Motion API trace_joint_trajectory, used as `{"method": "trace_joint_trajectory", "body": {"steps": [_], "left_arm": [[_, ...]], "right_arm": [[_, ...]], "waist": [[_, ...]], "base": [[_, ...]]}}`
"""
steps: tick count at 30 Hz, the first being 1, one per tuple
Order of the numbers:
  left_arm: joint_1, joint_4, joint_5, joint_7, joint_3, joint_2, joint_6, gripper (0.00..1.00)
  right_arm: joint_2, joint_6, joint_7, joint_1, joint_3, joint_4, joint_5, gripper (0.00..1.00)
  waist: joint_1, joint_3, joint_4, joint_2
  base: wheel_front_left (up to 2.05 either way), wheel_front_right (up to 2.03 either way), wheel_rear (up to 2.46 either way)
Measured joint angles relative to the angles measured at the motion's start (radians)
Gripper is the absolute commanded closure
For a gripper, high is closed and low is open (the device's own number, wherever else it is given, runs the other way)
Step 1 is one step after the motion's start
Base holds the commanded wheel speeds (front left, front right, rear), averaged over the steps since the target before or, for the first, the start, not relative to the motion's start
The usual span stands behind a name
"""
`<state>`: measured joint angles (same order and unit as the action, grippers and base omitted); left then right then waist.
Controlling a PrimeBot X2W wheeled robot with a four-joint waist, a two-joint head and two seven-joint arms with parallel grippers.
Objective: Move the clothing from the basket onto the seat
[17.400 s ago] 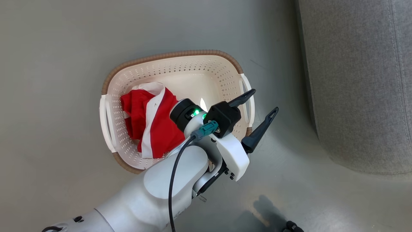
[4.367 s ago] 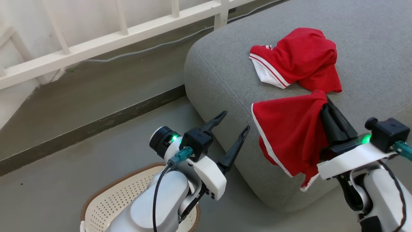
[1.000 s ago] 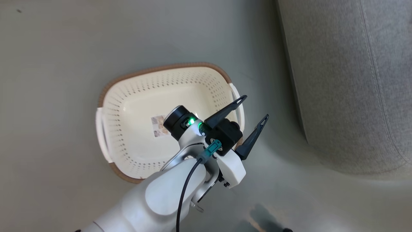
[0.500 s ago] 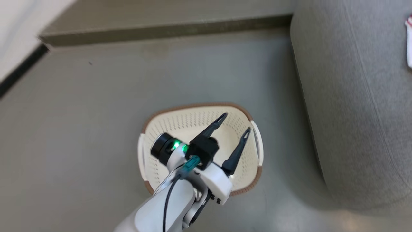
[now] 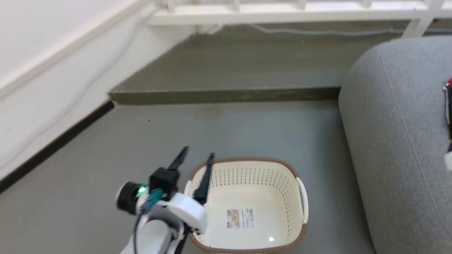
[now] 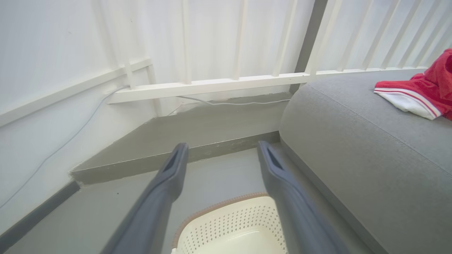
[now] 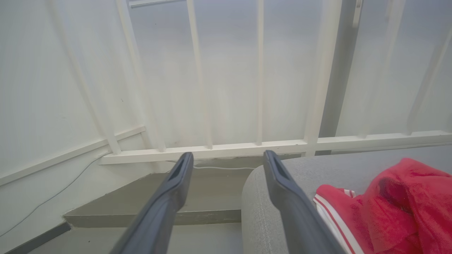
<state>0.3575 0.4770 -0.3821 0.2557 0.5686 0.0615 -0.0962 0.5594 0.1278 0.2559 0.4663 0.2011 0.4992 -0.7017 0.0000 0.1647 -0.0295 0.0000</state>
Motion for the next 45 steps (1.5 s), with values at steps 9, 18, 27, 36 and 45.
{"method": "trace_joint_trajectory", "body": {"steps": [9,18,27,36,45], "left_arm": [[-0.126,-0.021,0.048,0.0,-0.218,0.031,0.0,0.0],[-0.252,-0.058,0.099,0.0,-0.381,0.048,-0.004,0.0],[-0.4,-0.132,0.141,0.0,-0.504,0.024,0.002,0.0],[-0.468,-0.163,0.175,0.0,-0.537,0.002,0.047,0.0],[-0.477,-0.178,0.198,0.0,-0.542,-0.011,0.064,0.0]], "right_arm": [[-0.081,0.0,0.0,-0.142,0.044,-0.104,0.047,0.0],[-0.157,0.0,0.0,-0.27,-0.001,-0.195,0.134,0.0],[-0.264,0.0,0.0,-0.436,-0.1,-0.213,0.232,0.0],[-0.276,0.0,0.0,-0.456,-0.078,-0.205,0.273,0.0],[-0.286,0.0,0.0,-0.457,-0.067,-0.186,0.279,0.0]], "waist": [[0.0,-0.112,0.022,0.0],[0.0,-0.177,0.024,0.0],[0.0,-0.214,0.027,0.0],[0.0,-0.231,0.021,0.0],[0.0,-0.233,0.017,0.0]], "base": [[0.0,0.0,0.0],[0.0,0.0,0.0],[0.0,0.0,0.0],[0.0,0.0,0.0],[0.0,0.0,0.0]]}}
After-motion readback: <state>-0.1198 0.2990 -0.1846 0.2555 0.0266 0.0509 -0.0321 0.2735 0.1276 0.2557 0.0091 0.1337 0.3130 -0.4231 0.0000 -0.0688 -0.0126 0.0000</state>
